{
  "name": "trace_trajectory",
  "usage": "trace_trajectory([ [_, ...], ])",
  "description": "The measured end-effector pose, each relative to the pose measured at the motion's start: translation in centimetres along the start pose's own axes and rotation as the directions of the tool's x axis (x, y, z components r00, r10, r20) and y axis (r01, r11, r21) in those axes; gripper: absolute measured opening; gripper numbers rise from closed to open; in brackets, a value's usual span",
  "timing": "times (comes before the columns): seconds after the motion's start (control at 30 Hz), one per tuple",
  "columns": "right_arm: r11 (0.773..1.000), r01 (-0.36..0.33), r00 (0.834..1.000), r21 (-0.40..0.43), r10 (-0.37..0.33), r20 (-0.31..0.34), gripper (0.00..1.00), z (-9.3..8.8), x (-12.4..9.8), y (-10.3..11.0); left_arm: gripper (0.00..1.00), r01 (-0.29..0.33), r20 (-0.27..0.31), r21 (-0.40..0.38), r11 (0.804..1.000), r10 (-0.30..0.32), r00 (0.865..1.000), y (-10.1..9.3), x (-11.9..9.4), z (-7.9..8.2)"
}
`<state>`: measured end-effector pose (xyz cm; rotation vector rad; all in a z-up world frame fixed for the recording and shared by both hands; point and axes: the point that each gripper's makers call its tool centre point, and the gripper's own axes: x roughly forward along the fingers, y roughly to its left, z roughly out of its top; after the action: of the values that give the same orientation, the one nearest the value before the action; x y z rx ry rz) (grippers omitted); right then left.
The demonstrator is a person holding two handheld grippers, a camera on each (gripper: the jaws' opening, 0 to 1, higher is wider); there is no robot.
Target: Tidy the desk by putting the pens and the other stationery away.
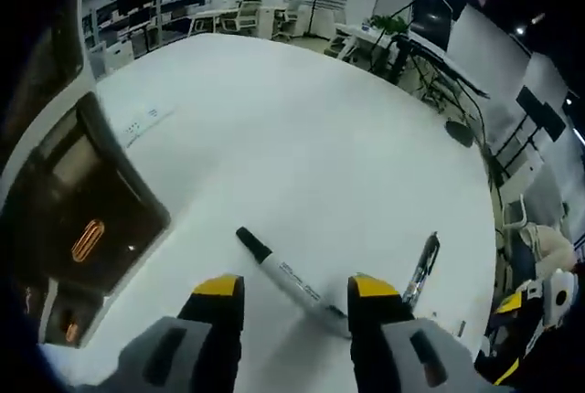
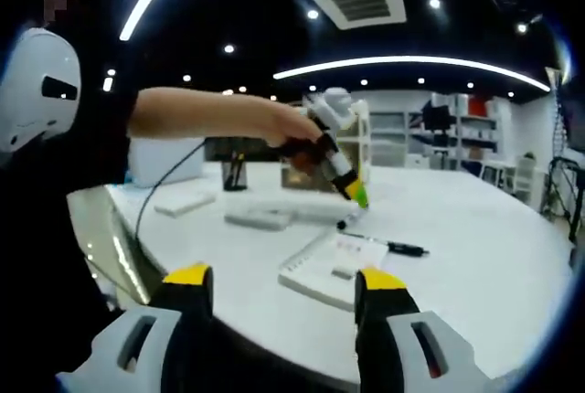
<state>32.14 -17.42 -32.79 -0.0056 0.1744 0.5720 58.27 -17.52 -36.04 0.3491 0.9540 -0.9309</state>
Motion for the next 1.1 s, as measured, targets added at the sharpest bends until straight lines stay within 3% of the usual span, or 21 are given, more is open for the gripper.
trace_trajectory([
  [0.1, 1.0, 0.005, 1.0, 0.0, -0.005, 0.004, 0.59, 0.2, -0.1, -0.2, 0.43, 0.014, -0.014, -0.011, 1.0, -0.014, 1.0, -0.2, 0.6, -0.3],
  [0.37, 1.0, 0.004, 1.0, 0.002, -0.004, -0.002, 0.59, -0.1, 0.0, -0.3, 0.36, -0.006, -0.045, 0.059, 0.998, 0.008, 0.999, -0.6, 1.5, -1.0],
  [0.87, 1.0, 0.0, 1.0, -0.003, 0.0, 0.004, 0.59, 0.3, 0.0, -0.1, 0.23, -0.035, -0.067, 0.161, 0.986, 0.047, 0.997, -0.4, 1.3, -1.3],
  [1.1, 1.0, 0.001, 1.0, -0.004, -0.001, 0.004, 0.59, 0.3, -0.1, -0.1, 0.13, -0.01, -0.082, 0.19, 0.982, 0.026, 0.996, -1.3, 0.9, -1.9],
])
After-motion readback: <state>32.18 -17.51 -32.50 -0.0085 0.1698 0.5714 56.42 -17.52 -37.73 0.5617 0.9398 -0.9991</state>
